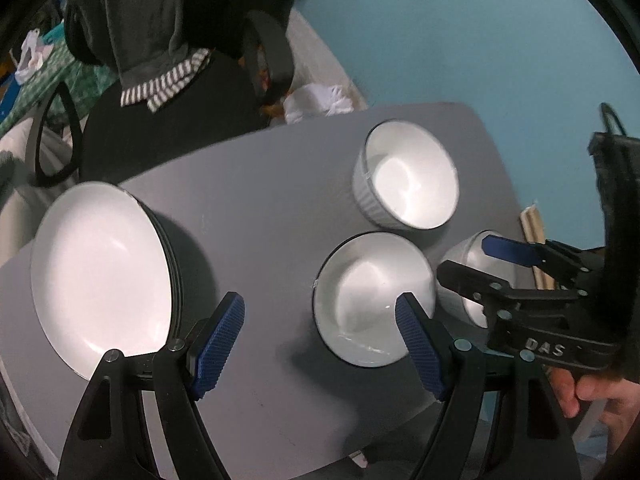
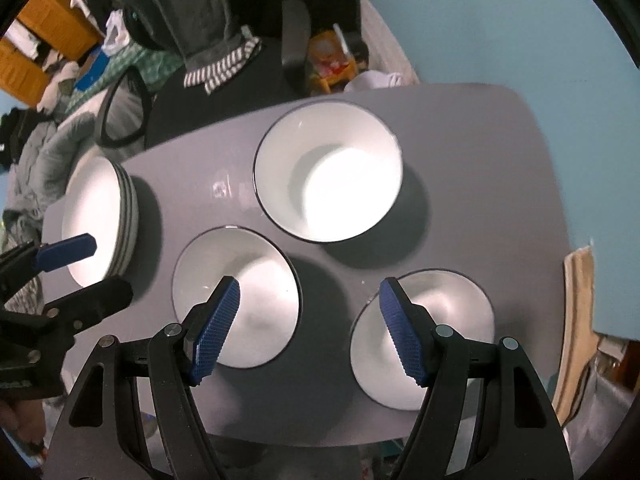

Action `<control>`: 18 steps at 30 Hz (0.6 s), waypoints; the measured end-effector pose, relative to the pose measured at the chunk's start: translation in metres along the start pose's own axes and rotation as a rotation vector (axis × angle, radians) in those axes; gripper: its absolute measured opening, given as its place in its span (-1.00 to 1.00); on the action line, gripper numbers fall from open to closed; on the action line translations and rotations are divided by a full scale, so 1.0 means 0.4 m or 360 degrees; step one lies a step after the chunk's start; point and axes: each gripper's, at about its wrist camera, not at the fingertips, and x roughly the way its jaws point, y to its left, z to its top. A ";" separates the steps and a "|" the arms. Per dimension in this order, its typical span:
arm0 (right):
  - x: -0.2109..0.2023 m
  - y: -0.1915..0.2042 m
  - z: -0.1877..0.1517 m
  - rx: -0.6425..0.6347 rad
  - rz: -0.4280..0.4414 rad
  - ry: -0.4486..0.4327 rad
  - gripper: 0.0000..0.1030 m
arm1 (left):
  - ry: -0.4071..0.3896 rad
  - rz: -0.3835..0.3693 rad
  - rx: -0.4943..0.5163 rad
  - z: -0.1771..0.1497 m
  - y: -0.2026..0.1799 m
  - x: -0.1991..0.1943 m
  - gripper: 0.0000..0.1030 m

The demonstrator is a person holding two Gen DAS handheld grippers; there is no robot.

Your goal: Organize plates and bowls

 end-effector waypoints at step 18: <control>0.105 0.021 0.015 -0.0184 0.0053 0.0190 0.39 | 0.0138 0.0051 -0.0090 -0.008 0.023 0.125 0.54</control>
